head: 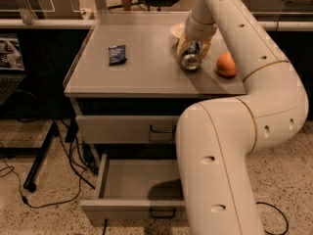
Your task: Place pepsi can into middle drawer
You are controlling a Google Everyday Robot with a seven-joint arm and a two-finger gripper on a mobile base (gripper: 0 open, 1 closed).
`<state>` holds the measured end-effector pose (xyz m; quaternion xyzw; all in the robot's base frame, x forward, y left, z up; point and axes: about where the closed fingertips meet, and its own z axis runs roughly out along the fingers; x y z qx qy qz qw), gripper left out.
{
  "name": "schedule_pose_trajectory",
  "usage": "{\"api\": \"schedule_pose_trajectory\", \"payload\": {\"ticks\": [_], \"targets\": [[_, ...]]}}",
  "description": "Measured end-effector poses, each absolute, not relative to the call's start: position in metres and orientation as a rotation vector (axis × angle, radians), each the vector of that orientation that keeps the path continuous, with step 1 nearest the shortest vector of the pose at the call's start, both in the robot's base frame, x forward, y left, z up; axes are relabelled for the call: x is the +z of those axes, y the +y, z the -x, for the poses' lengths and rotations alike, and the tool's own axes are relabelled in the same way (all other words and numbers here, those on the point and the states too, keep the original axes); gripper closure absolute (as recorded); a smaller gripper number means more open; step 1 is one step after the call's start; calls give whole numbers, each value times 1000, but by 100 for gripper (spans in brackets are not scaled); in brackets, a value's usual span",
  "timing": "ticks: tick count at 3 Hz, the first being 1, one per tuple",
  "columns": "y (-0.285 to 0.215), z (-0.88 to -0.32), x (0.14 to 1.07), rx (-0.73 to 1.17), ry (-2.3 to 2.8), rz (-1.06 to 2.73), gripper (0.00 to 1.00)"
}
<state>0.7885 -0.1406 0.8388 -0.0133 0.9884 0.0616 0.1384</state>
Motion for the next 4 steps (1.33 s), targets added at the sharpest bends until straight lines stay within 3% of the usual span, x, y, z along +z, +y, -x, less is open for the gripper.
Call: {"api": "schedule_pose_trajectory", "payload": {"ticks": [1,4], "targets": [[-132,-791,839,196,2845,122,100],[-153,-720,884,262,2670,856,100]]}}
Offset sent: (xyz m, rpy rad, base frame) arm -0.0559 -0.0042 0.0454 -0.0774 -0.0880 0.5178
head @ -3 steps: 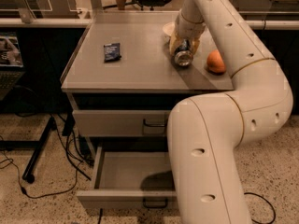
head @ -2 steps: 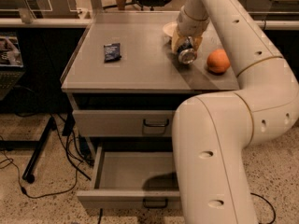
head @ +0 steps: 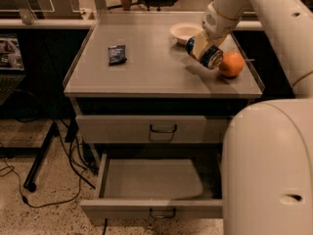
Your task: Place pepsi can into middle drawer
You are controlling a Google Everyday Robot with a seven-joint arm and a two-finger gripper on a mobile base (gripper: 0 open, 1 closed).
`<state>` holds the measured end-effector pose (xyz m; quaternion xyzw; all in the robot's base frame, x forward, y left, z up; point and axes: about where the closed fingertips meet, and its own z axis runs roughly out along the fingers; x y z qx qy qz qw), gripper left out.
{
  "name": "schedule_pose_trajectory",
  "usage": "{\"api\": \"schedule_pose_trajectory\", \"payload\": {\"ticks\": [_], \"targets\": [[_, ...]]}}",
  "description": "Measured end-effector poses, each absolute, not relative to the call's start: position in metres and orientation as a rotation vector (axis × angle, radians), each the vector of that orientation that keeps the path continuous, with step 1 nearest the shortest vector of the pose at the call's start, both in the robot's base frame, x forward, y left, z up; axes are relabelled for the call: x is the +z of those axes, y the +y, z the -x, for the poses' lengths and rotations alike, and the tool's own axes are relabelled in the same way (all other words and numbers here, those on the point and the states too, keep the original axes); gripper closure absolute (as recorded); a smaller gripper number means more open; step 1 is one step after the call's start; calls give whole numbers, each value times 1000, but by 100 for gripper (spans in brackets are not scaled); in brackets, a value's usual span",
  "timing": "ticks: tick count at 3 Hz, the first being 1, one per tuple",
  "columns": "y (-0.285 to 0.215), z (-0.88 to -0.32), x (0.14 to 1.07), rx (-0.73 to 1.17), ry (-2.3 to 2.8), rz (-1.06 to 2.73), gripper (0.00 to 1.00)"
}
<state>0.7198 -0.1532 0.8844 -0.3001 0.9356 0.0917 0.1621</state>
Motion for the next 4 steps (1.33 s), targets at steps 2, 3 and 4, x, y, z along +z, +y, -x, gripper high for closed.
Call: {"api": "schedule_pose_trajectory", "payload": {"ticks": [2,3,4], "targets": [[-192,-624,873,542,2435,1154,100],[-204,-597,873,647,2368,1134,100],[-210,-594,873,655,2366,1121,100]]}}
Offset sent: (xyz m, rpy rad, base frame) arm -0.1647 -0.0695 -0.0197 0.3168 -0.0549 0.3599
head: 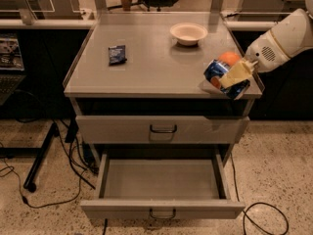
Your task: Place pepsi can into middle drawer
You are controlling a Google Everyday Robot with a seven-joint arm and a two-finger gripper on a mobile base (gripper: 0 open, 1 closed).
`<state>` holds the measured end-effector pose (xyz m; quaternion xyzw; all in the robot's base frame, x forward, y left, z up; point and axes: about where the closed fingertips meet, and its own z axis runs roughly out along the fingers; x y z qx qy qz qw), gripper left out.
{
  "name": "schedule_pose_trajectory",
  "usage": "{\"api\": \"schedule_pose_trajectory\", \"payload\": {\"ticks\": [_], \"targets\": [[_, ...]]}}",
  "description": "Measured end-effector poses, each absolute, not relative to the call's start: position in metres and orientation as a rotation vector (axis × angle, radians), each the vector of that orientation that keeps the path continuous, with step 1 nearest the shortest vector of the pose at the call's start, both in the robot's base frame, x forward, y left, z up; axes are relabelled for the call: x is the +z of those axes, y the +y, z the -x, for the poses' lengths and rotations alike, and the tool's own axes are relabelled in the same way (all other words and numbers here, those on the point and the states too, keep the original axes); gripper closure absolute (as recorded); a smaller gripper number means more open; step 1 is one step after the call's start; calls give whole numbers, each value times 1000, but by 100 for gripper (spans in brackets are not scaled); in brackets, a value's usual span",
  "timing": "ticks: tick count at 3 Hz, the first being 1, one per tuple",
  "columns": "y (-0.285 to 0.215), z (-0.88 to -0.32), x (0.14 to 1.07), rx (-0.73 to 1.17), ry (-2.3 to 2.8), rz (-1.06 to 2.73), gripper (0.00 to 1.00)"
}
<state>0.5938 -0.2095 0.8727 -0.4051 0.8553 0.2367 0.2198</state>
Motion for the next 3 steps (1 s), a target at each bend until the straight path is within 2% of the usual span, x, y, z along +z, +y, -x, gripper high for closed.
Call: {"api": "schedule_pose_trajectory", "payload": {"ticks": [1,3], "targets": [[-200,-589,870,676,2355,1154,100],[-172,-524,856,808,2268,1155,100]]}}
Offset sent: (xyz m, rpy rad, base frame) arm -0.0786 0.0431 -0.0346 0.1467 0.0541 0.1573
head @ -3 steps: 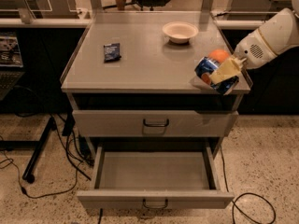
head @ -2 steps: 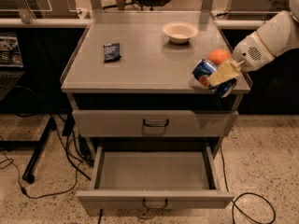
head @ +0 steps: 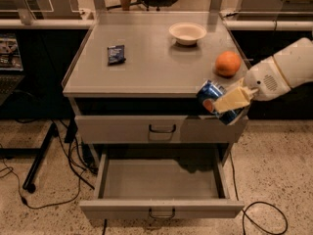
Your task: Place pepsi can into middle drawer
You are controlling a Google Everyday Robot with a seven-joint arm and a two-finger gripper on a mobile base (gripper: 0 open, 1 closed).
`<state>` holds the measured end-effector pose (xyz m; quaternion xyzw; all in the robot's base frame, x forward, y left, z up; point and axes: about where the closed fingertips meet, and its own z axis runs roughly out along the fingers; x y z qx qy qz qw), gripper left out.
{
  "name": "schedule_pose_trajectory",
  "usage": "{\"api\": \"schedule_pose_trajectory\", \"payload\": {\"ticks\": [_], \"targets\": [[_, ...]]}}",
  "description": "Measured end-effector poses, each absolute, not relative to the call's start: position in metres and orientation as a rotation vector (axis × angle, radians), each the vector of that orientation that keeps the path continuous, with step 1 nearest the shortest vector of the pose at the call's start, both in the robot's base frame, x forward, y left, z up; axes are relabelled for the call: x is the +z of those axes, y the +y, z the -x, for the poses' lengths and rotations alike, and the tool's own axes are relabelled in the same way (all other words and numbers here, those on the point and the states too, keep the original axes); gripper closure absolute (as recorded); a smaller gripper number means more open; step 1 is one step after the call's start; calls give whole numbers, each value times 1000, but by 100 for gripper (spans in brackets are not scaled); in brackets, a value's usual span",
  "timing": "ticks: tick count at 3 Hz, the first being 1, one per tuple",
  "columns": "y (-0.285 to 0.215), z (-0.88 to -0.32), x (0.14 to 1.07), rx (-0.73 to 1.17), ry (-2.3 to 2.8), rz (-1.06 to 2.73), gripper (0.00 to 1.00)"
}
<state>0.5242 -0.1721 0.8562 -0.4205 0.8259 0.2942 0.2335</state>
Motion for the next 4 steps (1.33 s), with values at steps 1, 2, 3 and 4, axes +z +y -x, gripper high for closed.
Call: {"api": "schedule_pose_trajectory", "payload": {"ticks": [1,2,3,4], "targets": [[-171,-487,850,760,2283,1033,100],[-181,-470,811,668,2347,787,100],[-186,-483,781,639,2370,680,100],[-182,-507,744,650,2437,667,100]]}}
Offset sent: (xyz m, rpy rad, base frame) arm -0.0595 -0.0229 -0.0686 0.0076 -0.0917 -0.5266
